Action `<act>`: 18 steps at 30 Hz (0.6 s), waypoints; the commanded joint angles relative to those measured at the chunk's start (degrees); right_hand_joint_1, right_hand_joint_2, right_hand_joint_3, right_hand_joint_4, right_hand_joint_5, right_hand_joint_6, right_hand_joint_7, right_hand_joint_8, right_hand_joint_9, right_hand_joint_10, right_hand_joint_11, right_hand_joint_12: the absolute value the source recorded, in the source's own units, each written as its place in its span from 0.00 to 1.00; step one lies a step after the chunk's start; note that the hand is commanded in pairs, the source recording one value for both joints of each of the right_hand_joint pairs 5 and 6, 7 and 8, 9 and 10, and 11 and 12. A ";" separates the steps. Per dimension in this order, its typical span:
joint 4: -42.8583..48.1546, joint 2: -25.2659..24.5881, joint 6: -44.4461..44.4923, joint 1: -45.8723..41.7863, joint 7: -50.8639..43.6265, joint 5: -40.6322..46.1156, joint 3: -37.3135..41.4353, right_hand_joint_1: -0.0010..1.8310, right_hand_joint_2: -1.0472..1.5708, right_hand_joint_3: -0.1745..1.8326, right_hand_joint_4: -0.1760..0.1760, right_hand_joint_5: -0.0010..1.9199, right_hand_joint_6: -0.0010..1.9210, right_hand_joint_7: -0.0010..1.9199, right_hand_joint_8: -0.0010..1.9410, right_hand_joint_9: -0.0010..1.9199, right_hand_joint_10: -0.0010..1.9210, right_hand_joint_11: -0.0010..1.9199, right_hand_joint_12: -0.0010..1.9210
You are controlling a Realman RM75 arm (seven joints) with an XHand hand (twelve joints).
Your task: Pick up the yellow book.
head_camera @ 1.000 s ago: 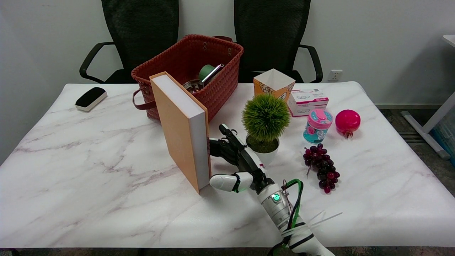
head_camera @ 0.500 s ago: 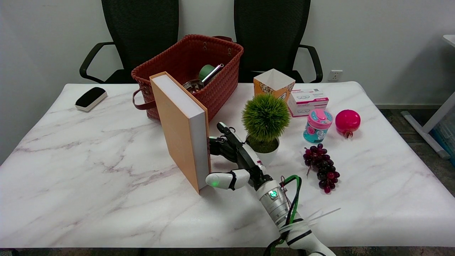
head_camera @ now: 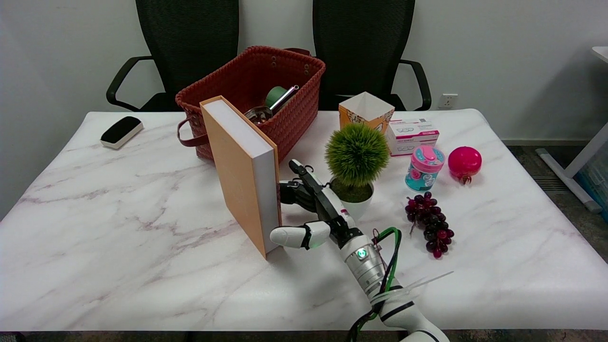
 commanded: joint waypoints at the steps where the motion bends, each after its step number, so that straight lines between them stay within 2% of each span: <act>1: 2.73 -1.04 -3.77 0.65 -6.16 1.83 -0.12 0.51 0.39 0.29 0.50 0.06 0.06 0.25 0.25 0.27 0.27 0.27 0.27; 18: 2.03 -2.97 -3.77 0.19 -8.32 1.35 -1.99 0.50 0.39 0.30 0.50 0.07 0.07 0.26 0.26 0.27 0.27 0.29 0.29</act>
